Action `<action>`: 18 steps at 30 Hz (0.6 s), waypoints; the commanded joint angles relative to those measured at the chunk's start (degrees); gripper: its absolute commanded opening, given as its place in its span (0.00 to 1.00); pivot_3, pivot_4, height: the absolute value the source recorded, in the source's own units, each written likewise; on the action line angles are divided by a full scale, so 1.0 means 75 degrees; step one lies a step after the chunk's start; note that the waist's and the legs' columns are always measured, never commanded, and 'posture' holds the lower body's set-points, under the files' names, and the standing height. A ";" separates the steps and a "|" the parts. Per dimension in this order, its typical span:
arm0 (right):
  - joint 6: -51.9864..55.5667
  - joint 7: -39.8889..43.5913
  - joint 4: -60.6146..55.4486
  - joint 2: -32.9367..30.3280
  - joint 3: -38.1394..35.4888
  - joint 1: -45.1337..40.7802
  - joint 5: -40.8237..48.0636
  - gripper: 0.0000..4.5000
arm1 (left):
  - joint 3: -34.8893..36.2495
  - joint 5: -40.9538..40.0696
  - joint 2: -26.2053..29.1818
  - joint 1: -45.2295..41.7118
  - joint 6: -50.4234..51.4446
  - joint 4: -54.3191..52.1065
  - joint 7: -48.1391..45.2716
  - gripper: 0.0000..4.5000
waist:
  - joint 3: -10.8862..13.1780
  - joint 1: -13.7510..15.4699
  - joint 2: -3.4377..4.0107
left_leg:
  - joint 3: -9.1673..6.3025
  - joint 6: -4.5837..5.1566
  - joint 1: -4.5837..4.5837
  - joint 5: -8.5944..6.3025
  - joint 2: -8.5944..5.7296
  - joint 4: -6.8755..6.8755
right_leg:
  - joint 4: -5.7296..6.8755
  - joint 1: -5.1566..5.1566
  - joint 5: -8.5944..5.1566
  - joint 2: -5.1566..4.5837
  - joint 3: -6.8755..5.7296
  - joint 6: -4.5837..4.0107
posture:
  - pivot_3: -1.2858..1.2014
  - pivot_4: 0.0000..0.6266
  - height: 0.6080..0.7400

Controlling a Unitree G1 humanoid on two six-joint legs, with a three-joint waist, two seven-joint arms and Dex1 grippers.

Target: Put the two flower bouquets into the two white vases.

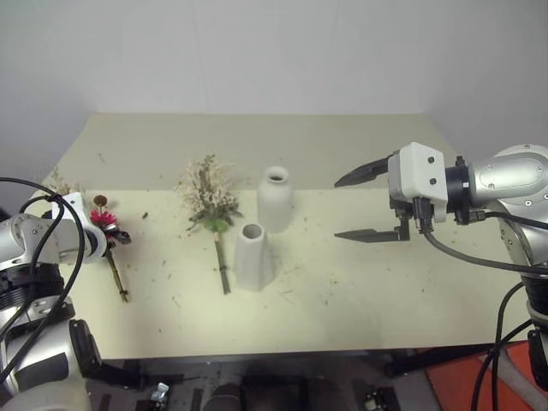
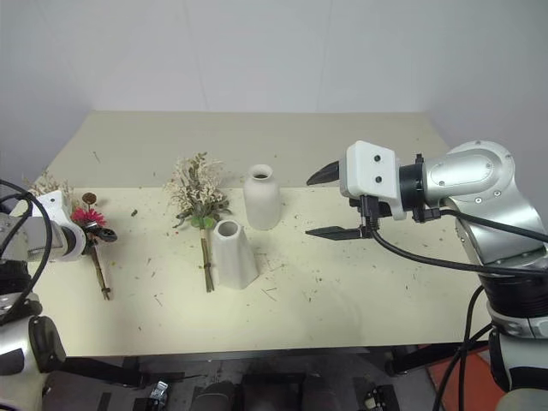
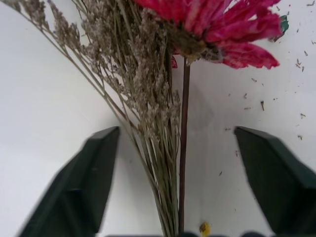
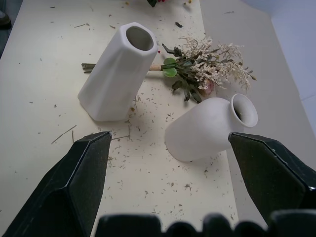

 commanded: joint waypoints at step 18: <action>0.0202 -0.0688 -0.0327 -0.0246 -0.0669 0.0597 -0.0043 1.00 | 0.0513 0.0968 -0.0849 -0.0341 -0.4096 -0.2193 -0.1145 0.01 | 0.0002 0.0040 -0.0003 | -0.0003 -0.0001 -0.0010 0.0000 -0.0005 0.0001 | -0.0005 -0.0001 0.0004 -0.0018 -0.0003 0.0003 | 0.52 0.24 1.00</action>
